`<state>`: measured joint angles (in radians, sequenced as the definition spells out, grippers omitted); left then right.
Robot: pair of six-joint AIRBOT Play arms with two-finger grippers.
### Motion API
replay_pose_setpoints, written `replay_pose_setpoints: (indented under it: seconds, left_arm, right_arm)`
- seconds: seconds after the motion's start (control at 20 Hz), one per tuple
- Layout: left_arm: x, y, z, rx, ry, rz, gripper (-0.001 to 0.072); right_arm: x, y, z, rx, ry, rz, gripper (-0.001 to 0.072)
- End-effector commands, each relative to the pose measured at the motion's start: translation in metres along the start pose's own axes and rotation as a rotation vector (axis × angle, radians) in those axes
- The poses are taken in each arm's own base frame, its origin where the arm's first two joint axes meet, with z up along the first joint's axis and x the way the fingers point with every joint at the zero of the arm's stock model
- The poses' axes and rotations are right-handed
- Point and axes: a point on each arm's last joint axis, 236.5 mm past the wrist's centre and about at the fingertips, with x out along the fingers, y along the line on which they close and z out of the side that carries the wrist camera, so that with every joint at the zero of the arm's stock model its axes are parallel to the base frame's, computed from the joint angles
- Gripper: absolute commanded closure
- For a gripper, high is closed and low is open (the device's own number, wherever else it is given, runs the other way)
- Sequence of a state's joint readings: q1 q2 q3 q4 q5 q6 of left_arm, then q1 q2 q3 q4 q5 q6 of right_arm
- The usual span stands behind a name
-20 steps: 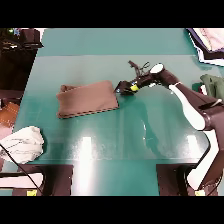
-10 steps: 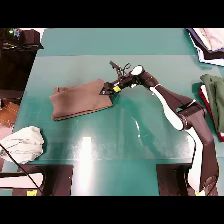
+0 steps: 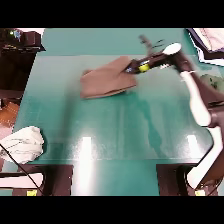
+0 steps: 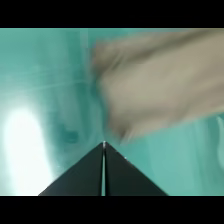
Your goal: Fold the shirts.
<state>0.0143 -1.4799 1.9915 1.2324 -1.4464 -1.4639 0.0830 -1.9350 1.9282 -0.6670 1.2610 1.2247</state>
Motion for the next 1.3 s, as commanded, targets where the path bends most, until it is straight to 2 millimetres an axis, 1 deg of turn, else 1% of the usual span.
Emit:
replay_pose_setpoints:
  seconds: [0.0,0.15,0.25,0.35,0.4,0.5,0.6,0.65,0.75,0.9,1.0,1.05,1.15,1.25]
  left_arm:
    - [-0.001,-0.024,0.0,-0.006,0.001,-0.1,0.0678]
    - [-0.003,-0.037,0.001,-0.013,-0.004,-0.156,0.0678]
    - [-0.004,-0.043,0.001,-0.016,-0.004,-0.184,0.0678]
    - [-0.005,-0.05,-0.002,-0.018,0.01,-0.215,0.0678]
    - [-0.006,-0.052,-0.003,-0.018,0.015,-0.222,0.0678]
    - [-0.006,-0.053,-0.003,-0.019,0.016,-0.225,0.0678]
    - [-0.006,-0.053,-0.002,-0.025,0.011,-0.225,0.0679]
    - [-0.006,-0.053,-0.001,-0.027,0.007,-0.224,0.0678]
    - [-0.006,-0.052,-0.001,-0.027,0.005,-0.223,0.0678]
    - [-0.006,-0.052,0.001,-0.027,-0.002,-0.222,0.0678]
    - [-0.006,-0.052,0.001,-0.021,-0.001,-0.222,0.0678]
    - [-0.006,-0.052,0.0,-0.019,0.001,-0.222,0.0678]
    - [-0.006,-0.052,0.0,-0.019,0.002,-0.222,0.0678]
    - [-0.006,-0.052,-0.001,-0.006,0.004,-0.223,0.0678]
  right_arm:
    - [-0.135,-0.08,0.011,0.06,-0.137,-0.278,0.0695]
    - [-0.254,-0.132,0.01,0.137,-0.3,-0.454,0.0695]
    - [-0.324,-0.161,0.004,0.199,-0.425,-0.54,0.0695]
    - [-0.379,-0.186,-0.008,0.254,-0.522,-0.613,0.0695]
    - [-0.397,-0.196,-0.015,0.279,-0.55,-0.637,0.0695]
    - [-0.425,-0.21,-0.027,0.316,-0.591,-0.673,0.0695]
    - [-0.447,-0.214,-0.03,0.323,-0.634,-0.698,0.0695]
    - [-0.458,-0.211,-0.028,0.314,-0.652,-0.711,0.0695]
    - [-0.473,-0.197,-0.016,0.269,-0.68,-0.73,0.0695]
    - [-0.494,-0.164,0.0,0.184,-0.704,-0.752,0.0695]
    - [-0.505,-0.145,0.004,0.153,-0.722,-0.776,0.0695]
    - [-0.511,-0.14,-0.001,0.153,-0.732,-0.804,0.0695]
    - [-0.519,-0.133,-0.015,0.161,-0.728,-0.872,0.0695]
    - [-0.528,-0.128,-0.035,0.17,-0.702,-0.952,0.0695]
